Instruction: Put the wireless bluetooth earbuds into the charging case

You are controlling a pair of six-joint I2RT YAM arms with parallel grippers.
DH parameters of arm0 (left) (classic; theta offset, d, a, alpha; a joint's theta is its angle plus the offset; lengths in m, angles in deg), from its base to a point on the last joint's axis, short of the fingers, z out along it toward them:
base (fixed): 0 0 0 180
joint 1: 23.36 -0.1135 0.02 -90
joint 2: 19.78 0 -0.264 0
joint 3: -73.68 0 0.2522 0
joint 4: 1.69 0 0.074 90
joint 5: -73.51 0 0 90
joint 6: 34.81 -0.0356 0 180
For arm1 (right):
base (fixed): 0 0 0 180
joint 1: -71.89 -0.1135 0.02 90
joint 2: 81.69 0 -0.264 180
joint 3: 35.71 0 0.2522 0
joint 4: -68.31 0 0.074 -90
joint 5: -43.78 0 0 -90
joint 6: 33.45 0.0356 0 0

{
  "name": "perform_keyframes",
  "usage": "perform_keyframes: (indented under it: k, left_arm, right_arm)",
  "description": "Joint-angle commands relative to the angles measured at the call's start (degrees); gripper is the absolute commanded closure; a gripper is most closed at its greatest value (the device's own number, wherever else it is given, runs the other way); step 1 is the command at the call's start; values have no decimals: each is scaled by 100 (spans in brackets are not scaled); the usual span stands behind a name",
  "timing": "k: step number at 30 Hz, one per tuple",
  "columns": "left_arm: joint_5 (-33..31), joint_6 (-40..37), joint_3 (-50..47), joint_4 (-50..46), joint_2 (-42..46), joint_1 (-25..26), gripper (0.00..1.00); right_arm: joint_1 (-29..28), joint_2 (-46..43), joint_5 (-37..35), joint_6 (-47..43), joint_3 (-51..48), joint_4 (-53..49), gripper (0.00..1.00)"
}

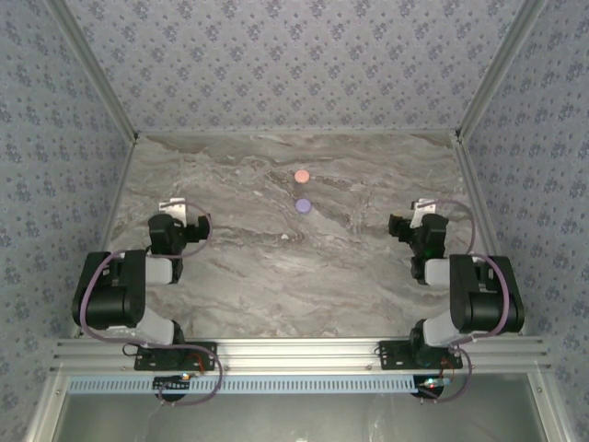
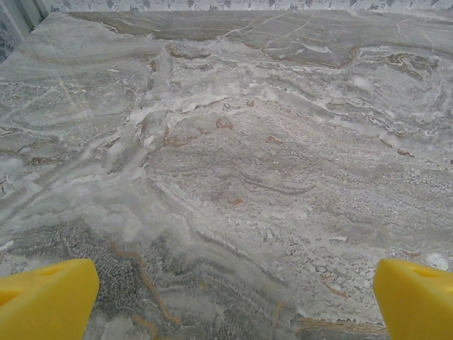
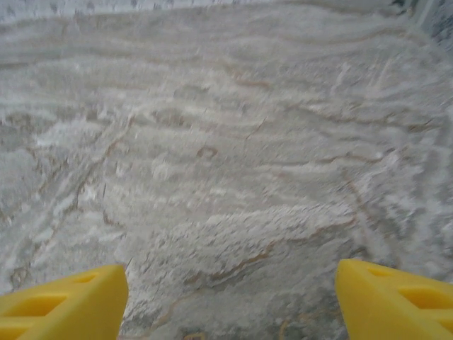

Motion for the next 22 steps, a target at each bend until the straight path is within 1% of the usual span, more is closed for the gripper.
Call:
perform_keyframes:
  k: [1,2,22]
  left_arm:
    - [-240,131,412,-318,-68,-7,1]
    - [-343,174,368,-205,-85,-9,1]
    - [-457,120,392,-265,-68,60,1]
  right_arm:
    - [-93,156,-188,-212,280,34,15]
    - [-57,140,-156,-169,314,-46,1]
    - [-38,145,-130,-159,314,-36,0]
